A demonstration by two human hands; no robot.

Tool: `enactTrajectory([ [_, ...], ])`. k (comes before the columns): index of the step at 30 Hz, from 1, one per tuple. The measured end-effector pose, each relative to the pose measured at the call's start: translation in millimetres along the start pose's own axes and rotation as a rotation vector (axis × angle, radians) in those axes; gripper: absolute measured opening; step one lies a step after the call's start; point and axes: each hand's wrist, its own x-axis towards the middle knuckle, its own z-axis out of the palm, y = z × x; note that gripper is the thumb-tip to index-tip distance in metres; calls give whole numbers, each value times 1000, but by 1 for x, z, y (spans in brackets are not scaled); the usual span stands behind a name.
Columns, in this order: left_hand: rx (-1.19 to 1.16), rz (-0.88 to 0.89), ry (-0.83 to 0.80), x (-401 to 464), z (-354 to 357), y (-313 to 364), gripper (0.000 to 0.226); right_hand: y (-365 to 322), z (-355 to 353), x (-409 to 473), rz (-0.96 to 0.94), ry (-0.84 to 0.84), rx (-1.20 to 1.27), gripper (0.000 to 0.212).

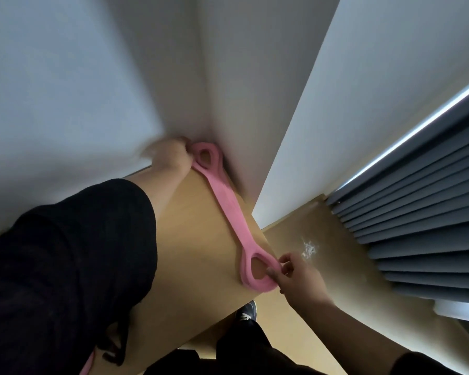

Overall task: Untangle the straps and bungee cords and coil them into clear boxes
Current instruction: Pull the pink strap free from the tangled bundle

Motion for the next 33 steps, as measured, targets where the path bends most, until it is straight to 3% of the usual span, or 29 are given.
enactTrajectory([
  [6,-146,48,15,-35,-26,-25,30,-26,-4,6,-155,114,-150,47],
  [10,-155,50,-40,-64,-50,-54,37,-66,-1,11,-254,137,-206,48],
  [23,-87,-74,-95,-182,-119,-171,41,-181,71,-8,-602,-12,-220,47],
  [26,-59,-92,-85,-210,-126,-200,32,-201,94,-18,-689,-77,-252,46],
  [33,-4,-67,-58,-269,-126,-251,25,-236,144,-47,-846,-260,-382,29],
])
